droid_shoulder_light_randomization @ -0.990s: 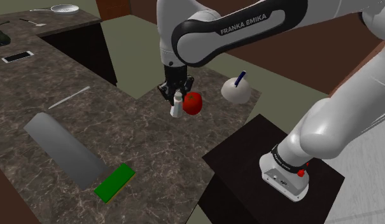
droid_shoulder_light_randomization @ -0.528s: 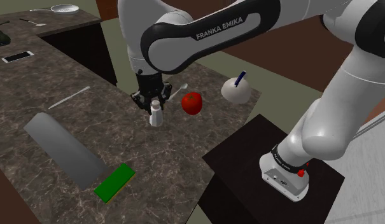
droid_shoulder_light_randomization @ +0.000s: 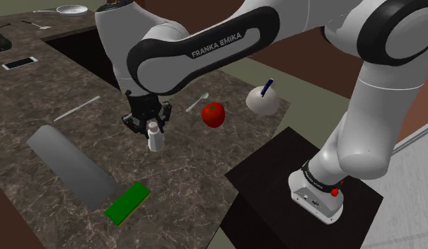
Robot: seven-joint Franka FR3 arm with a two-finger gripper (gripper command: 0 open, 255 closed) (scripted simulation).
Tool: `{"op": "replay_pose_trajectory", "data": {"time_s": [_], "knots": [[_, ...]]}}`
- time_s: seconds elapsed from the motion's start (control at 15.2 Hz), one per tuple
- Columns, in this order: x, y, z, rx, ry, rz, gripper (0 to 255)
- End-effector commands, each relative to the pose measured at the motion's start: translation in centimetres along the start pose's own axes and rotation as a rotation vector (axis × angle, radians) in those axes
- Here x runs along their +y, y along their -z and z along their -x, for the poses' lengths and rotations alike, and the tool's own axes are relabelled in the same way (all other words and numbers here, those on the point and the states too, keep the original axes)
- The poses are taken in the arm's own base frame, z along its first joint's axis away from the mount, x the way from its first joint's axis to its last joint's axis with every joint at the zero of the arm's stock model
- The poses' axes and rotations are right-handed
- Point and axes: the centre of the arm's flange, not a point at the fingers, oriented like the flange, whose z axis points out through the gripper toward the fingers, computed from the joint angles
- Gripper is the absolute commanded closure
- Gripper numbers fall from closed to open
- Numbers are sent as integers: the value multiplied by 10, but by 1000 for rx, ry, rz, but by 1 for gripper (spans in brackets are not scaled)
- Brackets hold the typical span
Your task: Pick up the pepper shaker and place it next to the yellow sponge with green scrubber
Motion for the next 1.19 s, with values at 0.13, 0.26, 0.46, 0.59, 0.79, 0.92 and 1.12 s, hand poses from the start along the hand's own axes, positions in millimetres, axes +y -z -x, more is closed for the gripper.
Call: {"op": "replay_pose_trajectory", "data": {"time_s": [0.13, 0.26, 0.46, 0.59, 0.79, 0.92, 1.12], "knots": [[-3, -21, -2, 1, 0, 0, 255], [-3, -32, -3, 1, 0, 0, 255], [-4, -48, -5, 1, 0, 0, 255], [-4, -58, -6, 1, 0, 0, 255], [-5, -74, -7, 1, 0, 0, 255], [-5, -84, -8, 1, 0, 0, 255], [-6, -100, -9, 1, 0, 0, 255]]}}
